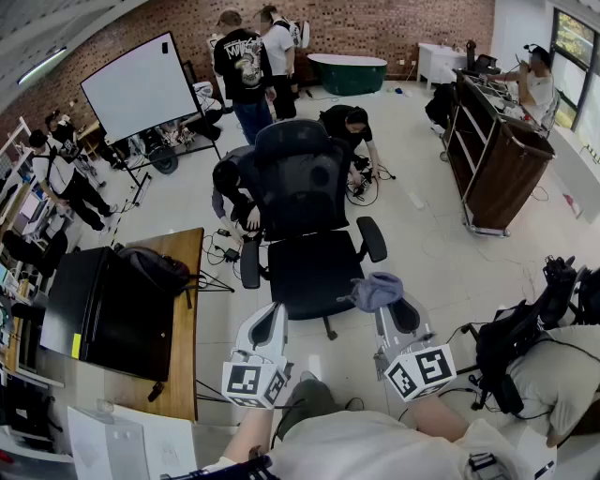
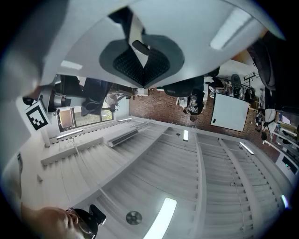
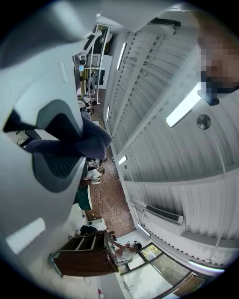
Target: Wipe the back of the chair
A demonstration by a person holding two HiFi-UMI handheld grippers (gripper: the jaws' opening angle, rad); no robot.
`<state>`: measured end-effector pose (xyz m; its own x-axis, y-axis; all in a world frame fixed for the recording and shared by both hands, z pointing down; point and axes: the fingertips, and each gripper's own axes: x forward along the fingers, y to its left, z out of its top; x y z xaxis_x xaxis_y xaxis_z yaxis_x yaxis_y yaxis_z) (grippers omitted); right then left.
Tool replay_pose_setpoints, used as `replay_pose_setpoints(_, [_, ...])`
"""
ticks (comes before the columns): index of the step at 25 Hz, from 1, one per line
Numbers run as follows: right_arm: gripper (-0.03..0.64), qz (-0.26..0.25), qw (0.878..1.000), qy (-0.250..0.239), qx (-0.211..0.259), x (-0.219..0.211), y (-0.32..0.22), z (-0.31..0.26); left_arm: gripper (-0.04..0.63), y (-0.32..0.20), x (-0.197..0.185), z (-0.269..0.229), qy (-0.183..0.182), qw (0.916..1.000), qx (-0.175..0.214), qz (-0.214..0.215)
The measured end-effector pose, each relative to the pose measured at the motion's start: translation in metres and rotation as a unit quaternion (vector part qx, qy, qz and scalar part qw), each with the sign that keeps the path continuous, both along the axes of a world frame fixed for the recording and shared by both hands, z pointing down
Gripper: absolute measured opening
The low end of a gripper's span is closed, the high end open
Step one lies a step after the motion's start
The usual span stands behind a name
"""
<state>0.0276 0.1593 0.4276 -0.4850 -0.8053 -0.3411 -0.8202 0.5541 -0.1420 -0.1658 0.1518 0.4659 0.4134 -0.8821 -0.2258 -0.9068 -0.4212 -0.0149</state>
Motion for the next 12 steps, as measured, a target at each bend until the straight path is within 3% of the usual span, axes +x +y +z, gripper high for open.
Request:
replay_pose_setpoints(4, [0.052,0.004,1.0,0.004,0.01,-0.006,-0.046,0.005,0.052,-0.054,-0.011,0.0,-0.005,0.9998,0.021,-0.002])
replay_pose_setpoints(8, [0.052,0.004,1.0,-0.002,-0.008,-0.026,-0.102,0.021,0.052,-0.114,-0.026,0.009,-0.008,0.9999,0.012,0.009])
replay_pose_setpoints(12, [0.052,-0.002,1.0,0.012,0.006,-0.053,-0.151,0.017,0.052,-0.157,-0.053,-0.003,-0.005,0.9993,0.038,0.003])
